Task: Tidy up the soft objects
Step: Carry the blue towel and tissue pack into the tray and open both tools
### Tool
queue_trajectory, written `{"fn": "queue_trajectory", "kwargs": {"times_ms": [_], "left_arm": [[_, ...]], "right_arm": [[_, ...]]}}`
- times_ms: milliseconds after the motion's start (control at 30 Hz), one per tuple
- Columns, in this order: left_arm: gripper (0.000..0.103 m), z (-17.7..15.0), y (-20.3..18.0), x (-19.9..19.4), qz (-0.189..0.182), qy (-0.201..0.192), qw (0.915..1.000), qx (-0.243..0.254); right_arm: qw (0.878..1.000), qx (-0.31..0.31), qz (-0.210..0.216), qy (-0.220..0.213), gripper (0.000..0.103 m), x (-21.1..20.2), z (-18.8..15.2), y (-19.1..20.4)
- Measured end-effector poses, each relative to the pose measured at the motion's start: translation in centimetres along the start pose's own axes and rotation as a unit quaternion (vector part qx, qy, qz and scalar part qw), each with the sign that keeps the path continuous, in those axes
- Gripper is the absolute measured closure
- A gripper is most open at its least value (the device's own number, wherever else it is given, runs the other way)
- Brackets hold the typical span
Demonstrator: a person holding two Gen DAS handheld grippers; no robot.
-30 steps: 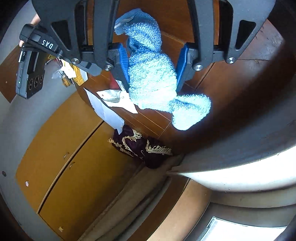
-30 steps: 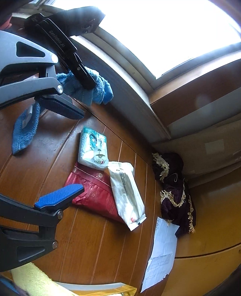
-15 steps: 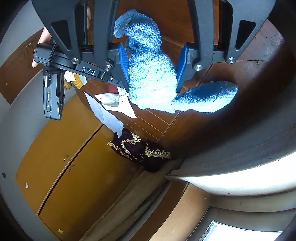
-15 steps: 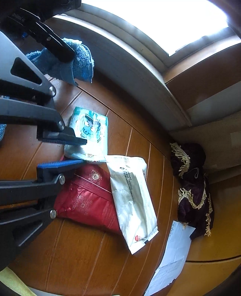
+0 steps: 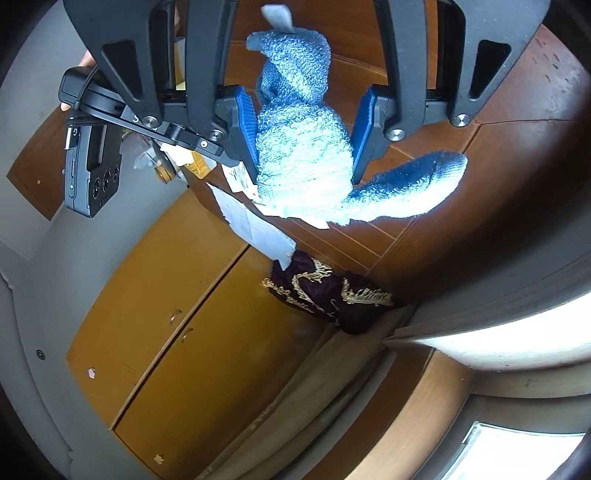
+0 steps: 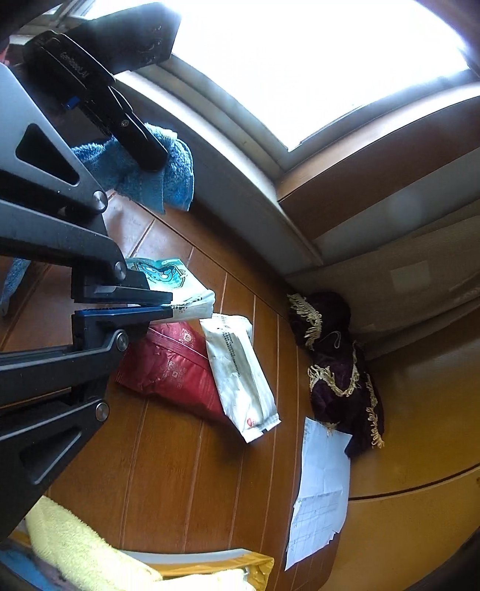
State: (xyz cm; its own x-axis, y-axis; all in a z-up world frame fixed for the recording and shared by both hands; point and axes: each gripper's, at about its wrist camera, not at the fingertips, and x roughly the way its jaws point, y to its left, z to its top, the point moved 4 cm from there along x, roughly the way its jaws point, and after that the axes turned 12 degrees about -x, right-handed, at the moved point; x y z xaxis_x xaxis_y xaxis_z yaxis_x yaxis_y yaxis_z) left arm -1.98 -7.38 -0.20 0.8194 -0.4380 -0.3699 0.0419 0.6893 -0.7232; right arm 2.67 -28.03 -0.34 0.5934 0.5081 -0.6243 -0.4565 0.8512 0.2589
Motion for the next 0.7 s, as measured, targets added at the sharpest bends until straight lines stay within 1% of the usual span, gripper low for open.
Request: {"fn": "queue_trajectory", "kwargs": {"times_ms": [100,200,367,500,600,700], "left_arm": [[0.061,-0.4,-1.9,0.3,-0.027,0.012,0.9995,0.009],[0.061,-0.7,-3.7,0.7,-0.050,0.023,0.9983,0.019],[0.061,-1.2,-7.0,1.8,-0.098,0.051,0.9937,0.019],[0.061,-2.2,-10.1,3.0,-0.131,0.090,0.9866,0.038],[0.061,-3.1,-12.2,4.0,-0.157,0.126,0.9783,0.047],[0.061,-3.9,-14.2,4.7,-0.179,0.144,0.9714,0.058]], "right_arm": [[1.000,0.007,-0.004,-0.020,0.101,-2.1,-0.4,-0.7],[0.999,0.013,-0.016,-0.040,0.101,-4.2,-0.5,-1.6],[0.995,0.037,-0.042,-0.077,0.101,-8.0,-0.5,-3.8],[0.991,0.063,-0.061,-0.105,0.101,-10.7,-0.7,-6.0],[0.986,0.089,-0.075,-0.118,0.101,-12.3,-1.2,-8.1],[0.981,0.113,-0.094,-0.128,0.101,-13.5,-1.8,-10.2]]}}
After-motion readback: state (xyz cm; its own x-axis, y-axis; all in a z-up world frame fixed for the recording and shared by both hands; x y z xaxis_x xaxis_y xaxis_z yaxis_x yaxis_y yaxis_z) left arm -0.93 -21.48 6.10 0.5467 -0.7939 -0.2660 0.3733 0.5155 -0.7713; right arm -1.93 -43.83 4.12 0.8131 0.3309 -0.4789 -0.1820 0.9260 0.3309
